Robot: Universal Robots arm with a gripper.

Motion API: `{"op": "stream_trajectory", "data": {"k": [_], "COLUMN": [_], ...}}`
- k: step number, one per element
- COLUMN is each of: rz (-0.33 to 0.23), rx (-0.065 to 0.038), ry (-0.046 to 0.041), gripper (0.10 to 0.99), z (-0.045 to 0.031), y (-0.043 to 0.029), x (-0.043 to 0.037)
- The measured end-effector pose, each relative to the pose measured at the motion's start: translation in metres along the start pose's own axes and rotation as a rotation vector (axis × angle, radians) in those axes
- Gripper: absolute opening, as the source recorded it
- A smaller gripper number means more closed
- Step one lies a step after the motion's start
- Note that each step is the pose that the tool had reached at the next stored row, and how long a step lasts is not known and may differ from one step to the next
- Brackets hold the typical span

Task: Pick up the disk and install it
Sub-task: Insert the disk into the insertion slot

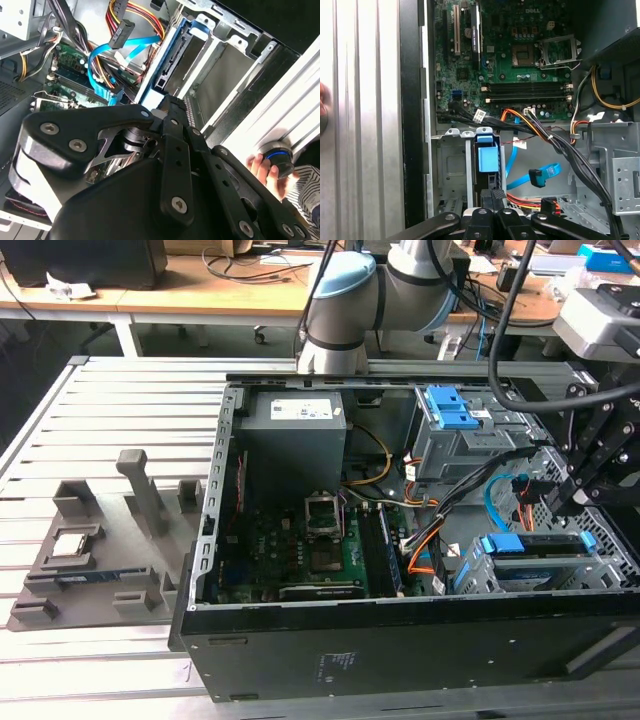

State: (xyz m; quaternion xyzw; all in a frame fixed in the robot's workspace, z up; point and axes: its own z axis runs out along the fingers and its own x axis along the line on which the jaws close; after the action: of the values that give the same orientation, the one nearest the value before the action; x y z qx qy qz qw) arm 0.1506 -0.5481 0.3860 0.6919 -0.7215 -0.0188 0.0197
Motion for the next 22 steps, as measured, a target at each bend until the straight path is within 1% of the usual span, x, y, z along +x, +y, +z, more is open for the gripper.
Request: {"op": "stream_trajectory", "data": {"k": [2,4,5,7,8,9,10,11,13,15,17,20,21,22], "rz": [0.0,0.001,0.001,0.002,0.002,0.002,0.002,0.003,0.003,0.003,0.003,0.004,0.004,0.004], "rx": [0.0,0.001,0.001,0.001,0.001,0.001,0.002,0.002,0.002,0.002,0.002,0.003,0.003,0.003], "ry": [0.0027,0.0119,0.0167,0.0227,0.0271,0.0363,0.0392,0.0449,0.0522,0.0556,0.0587,0.0657,0.0702,0.0702], "gripper": [0.106,0.106,0.106,0.106,0.106,0.106,0.106,0.106,0.106,0.106,0.106,0.106,0.106,0.106], "z": [0.0021,0.0033,0.004,0.0043,0.0045,0.0048,0.0049,0.005,0.0053,0.0056,0.0062,0.0068,0.0066,0.0068], "y": [-0.0021,-0.0042,-0.0067,-0.0095,-0.012,-0.0171,-0.0191,-0.0224,-0.0256,-0.0263,-0.0262,-0.0261,-0.0262,-0.0262], "x": [-0.002,-0.0079,-0.0136,-0.019,-0.0249,-0.037,-0.0421,-0.052,-0.0631,-0.0694,-0.0783,-0.0796,-0.0796,-0.0796]}}
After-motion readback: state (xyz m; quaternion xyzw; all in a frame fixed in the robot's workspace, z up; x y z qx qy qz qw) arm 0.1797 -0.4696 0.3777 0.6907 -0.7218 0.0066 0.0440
